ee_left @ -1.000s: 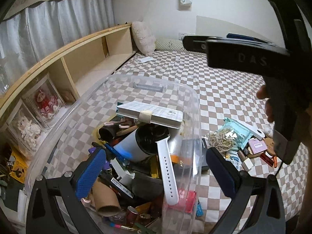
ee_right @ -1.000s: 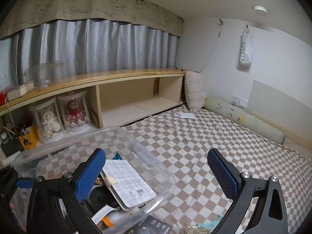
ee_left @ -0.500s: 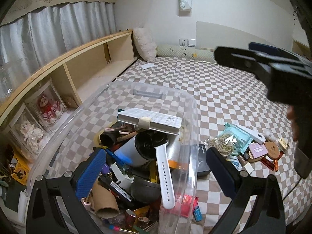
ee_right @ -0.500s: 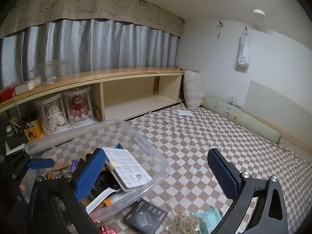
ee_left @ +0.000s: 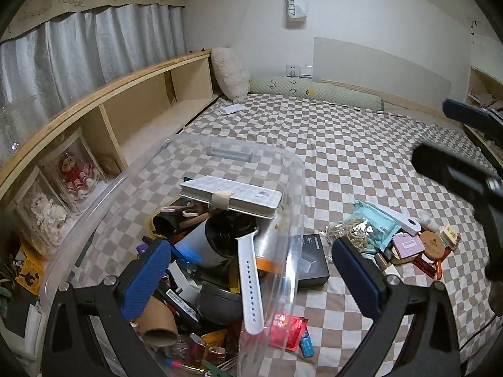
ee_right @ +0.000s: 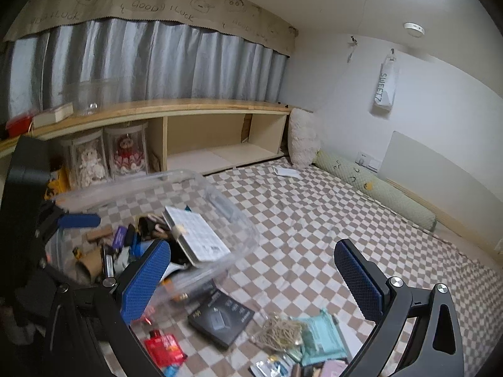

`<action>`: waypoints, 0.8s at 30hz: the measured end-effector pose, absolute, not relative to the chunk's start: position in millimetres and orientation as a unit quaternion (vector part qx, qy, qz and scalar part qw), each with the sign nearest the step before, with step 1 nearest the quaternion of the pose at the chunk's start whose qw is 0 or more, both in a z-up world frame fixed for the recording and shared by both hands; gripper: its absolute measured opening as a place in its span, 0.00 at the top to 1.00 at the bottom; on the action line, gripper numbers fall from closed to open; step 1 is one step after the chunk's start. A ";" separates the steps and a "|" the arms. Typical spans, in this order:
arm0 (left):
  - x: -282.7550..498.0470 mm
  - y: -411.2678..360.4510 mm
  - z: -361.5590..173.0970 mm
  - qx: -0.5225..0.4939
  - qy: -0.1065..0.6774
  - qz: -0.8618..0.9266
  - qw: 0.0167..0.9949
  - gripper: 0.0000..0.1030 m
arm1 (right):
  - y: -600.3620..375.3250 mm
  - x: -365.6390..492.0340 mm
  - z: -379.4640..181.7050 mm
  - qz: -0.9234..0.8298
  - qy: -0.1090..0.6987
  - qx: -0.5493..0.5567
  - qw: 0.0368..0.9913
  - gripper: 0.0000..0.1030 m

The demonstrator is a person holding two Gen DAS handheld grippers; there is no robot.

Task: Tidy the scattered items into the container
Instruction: 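Withdraw both open grippers from the box back toward the remaining items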

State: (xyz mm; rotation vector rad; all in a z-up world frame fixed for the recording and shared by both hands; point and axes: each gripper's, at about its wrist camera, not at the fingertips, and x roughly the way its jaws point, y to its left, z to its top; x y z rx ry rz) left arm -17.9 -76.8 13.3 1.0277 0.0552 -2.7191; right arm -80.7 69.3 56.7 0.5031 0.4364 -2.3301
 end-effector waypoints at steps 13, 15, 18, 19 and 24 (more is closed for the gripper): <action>-23.1 -64.6 9.8 0.357 0.040 -0.931 0.063 0.00 | 133.3 -64.9 35.1 -0.925 0.160 0.201 0.281 0.00; -25.3 -64.2 8.2 0.357 0.043 -0.931 0.055 0.00 | 141.7 -65.6 30.9 -0.926 0.155 0.212 0.270 0.00; -28.2 -62.6 6.4 0.358 0.044 -0.932 0.046 0.00 | 153.2 -66.8 26.1 -0.927 0.143 0.232 0.257 0.00; -29.2 -61.6 6.2 0.358 0.046 -0.932 0.041 0.00 | 157.1 -66.9 24.7 -0.928 0.138 0.238 0.253 0.00; -35.8 -50.7 3.2 0.375 0.059 -0.925 0.003 0.00 | 175.9 -62.6 15.3 -0.928 0.133 0.258 0.233 0.00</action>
